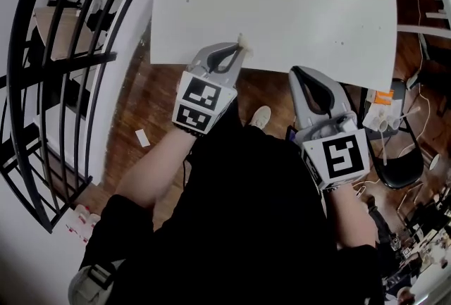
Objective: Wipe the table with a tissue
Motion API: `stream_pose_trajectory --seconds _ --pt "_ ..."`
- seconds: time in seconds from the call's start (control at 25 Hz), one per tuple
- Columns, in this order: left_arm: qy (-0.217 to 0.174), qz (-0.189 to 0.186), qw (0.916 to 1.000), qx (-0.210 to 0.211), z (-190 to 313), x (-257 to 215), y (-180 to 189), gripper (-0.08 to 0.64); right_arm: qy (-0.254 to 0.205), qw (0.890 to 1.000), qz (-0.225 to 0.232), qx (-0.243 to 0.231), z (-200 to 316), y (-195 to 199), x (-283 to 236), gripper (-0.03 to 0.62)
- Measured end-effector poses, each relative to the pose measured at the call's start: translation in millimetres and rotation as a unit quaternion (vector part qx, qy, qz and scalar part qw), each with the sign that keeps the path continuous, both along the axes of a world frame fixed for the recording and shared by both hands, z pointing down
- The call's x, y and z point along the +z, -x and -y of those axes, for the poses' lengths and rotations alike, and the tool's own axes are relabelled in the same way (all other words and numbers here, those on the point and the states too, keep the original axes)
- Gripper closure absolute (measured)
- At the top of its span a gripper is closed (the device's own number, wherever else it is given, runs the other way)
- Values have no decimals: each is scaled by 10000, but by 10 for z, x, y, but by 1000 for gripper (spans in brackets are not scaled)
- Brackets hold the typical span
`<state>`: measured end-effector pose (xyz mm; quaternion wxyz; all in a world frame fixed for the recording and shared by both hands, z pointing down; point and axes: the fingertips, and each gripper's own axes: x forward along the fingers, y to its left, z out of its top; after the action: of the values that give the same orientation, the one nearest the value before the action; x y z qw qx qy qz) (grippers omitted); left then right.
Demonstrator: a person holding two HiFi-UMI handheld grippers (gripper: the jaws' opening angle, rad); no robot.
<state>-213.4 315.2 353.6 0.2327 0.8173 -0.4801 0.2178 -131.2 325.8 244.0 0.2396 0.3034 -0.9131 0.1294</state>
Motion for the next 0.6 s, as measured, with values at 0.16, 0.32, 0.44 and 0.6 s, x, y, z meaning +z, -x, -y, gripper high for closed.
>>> stream_pose_trajectory --seconds 0.16,0.32,0.44,0.6 --pt "219 20 9997 57 76 186 8 526 96 9999 43 -9 100 114 55 600" --pt "399 90 9991 101 106 352 27 526 225 9997 -25 11 157 155 153 600" --pt "520 95 9984 185 142 467 60 526 301 9995 -68 19 207 230 218 601" --pt "669 149 9972 310 195 624 53 526 403 9991 -124 45 271 257 319 600"
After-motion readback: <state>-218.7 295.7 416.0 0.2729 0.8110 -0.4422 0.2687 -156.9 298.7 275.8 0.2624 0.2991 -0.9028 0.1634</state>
